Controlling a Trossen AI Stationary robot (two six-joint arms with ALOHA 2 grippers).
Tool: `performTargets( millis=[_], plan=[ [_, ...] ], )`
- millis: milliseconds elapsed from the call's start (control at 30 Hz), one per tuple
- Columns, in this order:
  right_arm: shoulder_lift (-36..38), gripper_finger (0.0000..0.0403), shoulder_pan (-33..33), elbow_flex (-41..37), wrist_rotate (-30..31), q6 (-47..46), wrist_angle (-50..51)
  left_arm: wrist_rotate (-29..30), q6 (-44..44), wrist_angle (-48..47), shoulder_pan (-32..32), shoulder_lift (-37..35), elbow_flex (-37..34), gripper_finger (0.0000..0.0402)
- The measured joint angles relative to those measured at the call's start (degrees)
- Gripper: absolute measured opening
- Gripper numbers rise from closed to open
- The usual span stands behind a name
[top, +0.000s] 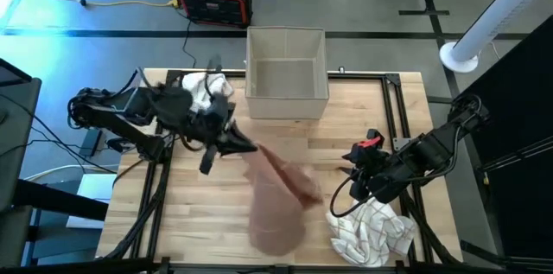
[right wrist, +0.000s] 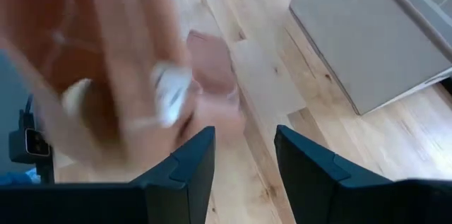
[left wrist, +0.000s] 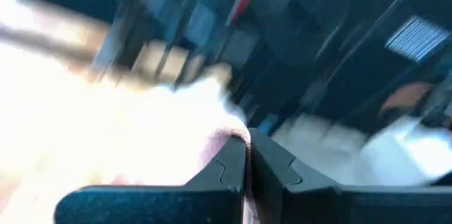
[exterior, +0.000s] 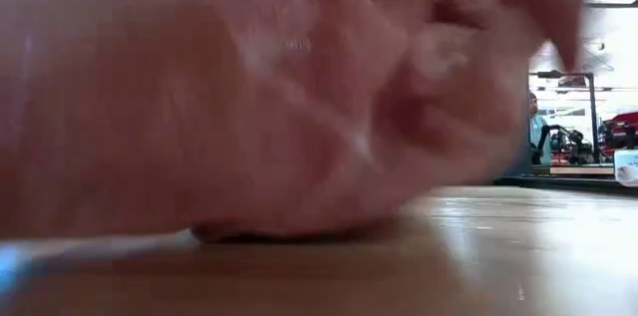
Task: Fold towel
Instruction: Fold the brown towel
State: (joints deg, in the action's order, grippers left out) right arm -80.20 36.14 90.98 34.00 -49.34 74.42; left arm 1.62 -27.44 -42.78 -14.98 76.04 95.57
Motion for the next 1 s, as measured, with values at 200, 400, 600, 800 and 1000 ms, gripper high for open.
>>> performTargets(
  millis=[200,400,600,800,1000],
  plan=[
    [-1.3,0.0135,0.0,0.0,-0.1,-0.4,-0.5,11.3,-6.4,-23.5,0.0,1.6,-0.2,0.0000],
    [-2.0,0.0135,-0.7,0.0,-0.2,1.2,-2.9,18.4,-2.6,-22.6,0.3,3.9,-0.2,0.0030],
    [-2.0,0.0135,-0.9,0.0,-0.3,1.4,-4.3,17.3,-1.4,-25.3,3.5,7.6,-0.1,0.0129],
    [-1.9,0.0135,-0.9,0.0,-1.6,1.4,-5.0,15.4,-4.0,-29.4,3.9,8.8,-0.1,0.0220],
    [-1.9,0.0135,-0.9,0.0,-2.8,3.7,-4.3,11.3,-8.0,-25.3,-5.9,10.1,-0.1,0.0238]
  ],
)
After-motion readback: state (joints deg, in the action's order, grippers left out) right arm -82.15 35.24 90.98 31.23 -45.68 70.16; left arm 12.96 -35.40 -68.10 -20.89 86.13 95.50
